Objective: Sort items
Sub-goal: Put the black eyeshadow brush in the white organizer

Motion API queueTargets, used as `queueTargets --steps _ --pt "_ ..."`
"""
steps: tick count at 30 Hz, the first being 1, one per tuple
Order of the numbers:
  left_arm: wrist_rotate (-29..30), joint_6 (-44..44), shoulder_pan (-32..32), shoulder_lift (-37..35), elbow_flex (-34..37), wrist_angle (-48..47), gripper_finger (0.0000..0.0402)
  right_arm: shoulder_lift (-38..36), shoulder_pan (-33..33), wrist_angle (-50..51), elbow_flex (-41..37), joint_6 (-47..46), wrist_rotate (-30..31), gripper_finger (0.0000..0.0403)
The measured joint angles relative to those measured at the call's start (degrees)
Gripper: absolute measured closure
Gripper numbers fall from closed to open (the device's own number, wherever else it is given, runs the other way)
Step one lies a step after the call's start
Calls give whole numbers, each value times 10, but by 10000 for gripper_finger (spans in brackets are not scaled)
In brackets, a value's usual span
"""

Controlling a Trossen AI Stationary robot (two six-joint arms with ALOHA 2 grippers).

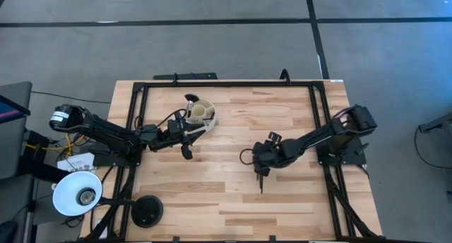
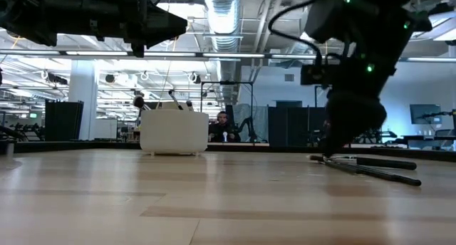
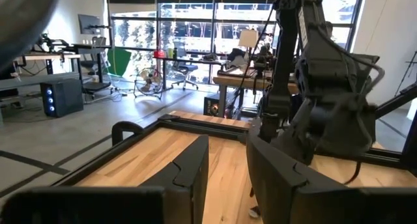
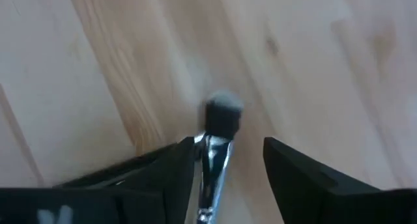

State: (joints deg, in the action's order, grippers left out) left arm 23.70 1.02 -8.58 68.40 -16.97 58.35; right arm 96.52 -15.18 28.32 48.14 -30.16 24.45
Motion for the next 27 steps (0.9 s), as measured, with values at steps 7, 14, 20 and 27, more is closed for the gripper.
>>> queueTargets --steps 7,14,20,27 --pt "0 0 0 0 0 0 300 26 3 22 4 -43 -19 235" --pt "0 0 0 0 0 0 300 26 19 11 3 -44 -58 314" --pt "0 0 0 0 0 0 300 27 32 -3 2 -23 -72 390" --pt "0 0 0 0 0 0 300 20 33 -50 -2 3 -66 374"
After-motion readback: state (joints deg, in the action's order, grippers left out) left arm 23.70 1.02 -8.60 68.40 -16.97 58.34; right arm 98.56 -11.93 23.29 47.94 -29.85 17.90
